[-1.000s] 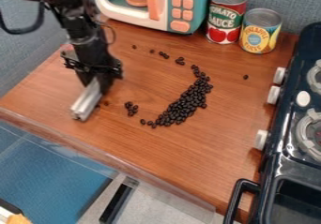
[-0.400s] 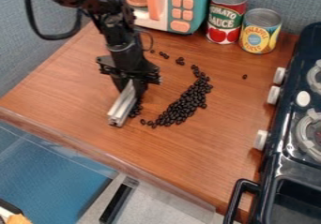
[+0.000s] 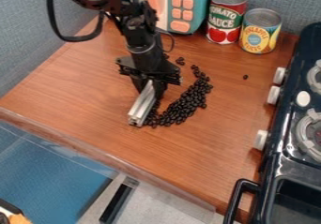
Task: Sweep into pile
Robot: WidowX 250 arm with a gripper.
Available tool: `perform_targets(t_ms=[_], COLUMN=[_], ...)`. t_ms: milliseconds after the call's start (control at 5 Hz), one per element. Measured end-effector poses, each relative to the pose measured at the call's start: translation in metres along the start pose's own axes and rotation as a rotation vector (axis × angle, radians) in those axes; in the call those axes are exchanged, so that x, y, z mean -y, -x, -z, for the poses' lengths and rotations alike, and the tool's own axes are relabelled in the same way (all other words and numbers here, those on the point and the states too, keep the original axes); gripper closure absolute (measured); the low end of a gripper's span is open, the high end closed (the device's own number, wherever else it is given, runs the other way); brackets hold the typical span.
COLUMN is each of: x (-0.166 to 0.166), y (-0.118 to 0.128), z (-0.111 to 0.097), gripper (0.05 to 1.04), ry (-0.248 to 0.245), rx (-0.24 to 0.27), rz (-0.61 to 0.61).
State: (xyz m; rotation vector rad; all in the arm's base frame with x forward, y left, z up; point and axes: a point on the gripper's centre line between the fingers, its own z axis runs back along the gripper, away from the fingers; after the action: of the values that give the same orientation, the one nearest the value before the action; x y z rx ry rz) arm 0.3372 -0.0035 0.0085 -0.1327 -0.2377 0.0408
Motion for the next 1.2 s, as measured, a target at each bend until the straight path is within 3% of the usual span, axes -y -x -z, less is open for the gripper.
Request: perform_targets(t_ms=[600, 800, 1000, 1200], x=[0.033, 0.024, -0.014, -0.04], y=[0.003, -0.013, -0.033, -0.043], z=[-0.001, -0.038, -0.081, -0.11], gripper=[0.705, 0.705, 0.705, 0.705], ry=[0.046, 0.022, -0.029, -0.093], rx=[-0.015, 0.084, 0.205, 0.271], rz=[0.047, 0.051, -0.011, -0.04])
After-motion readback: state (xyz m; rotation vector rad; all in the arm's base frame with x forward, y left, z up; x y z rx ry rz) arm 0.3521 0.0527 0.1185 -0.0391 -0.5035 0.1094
